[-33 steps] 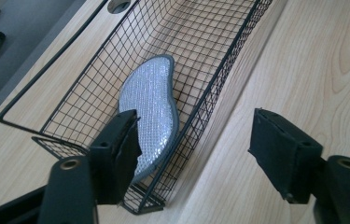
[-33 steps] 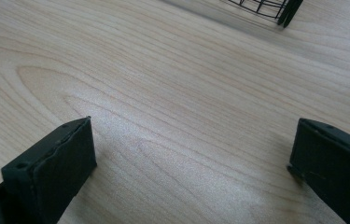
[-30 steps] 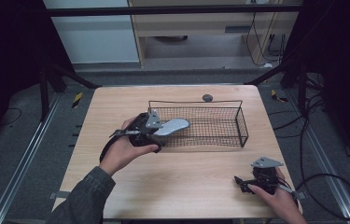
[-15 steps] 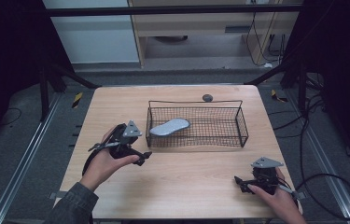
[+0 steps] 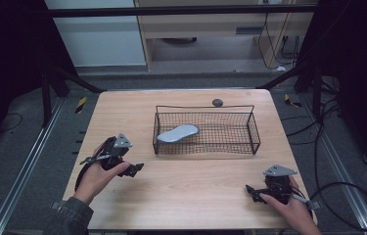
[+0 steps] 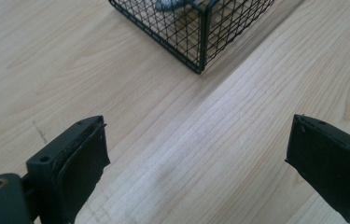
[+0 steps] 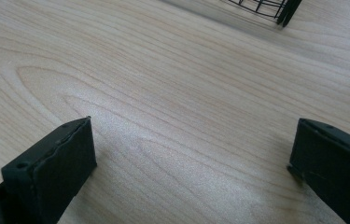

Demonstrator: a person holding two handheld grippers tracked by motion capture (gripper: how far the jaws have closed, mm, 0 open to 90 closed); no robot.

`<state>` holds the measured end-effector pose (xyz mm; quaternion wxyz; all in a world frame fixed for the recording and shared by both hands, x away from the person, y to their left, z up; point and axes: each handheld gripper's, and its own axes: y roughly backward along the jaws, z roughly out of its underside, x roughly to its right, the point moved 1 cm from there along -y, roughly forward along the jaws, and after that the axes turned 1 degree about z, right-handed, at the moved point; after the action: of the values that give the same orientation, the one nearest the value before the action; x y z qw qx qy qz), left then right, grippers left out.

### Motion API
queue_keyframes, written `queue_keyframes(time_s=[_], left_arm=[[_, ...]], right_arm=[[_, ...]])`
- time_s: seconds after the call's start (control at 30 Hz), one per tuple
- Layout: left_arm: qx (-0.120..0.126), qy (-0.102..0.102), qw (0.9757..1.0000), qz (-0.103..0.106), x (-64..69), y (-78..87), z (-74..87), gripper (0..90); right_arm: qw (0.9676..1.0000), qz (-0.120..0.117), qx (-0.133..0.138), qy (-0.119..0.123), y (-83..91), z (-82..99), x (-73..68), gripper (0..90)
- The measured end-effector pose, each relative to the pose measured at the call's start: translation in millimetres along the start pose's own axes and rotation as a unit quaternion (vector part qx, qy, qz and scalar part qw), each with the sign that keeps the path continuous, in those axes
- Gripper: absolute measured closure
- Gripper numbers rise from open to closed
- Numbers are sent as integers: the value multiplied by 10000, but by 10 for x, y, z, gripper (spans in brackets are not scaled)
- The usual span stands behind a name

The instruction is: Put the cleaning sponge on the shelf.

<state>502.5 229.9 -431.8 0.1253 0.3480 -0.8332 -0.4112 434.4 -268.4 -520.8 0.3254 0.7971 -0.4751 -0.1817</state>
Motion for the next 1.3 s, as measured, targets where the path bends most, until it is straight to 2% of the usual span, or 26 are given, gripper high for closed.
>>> queue_keyframes(time_s=[0.2,0.67,1.0,1.3], left_arm=[[-110,96,9999,-54,-73,-55,110,49],[-373,209,9986,-321,-196,-213,333,58],[-503,437,9970,-391,-316,-296,489,59],[-509,660,9954,-472,-417,-331,604,61]], right_arm=[[10000,7,-1,5,-1,0,1,3],[10000,0,1,-2,0,0,0,3],[10000,7,0,5,-1,0,1,3],[10000,-1,0,-3,0,0,0,3]])
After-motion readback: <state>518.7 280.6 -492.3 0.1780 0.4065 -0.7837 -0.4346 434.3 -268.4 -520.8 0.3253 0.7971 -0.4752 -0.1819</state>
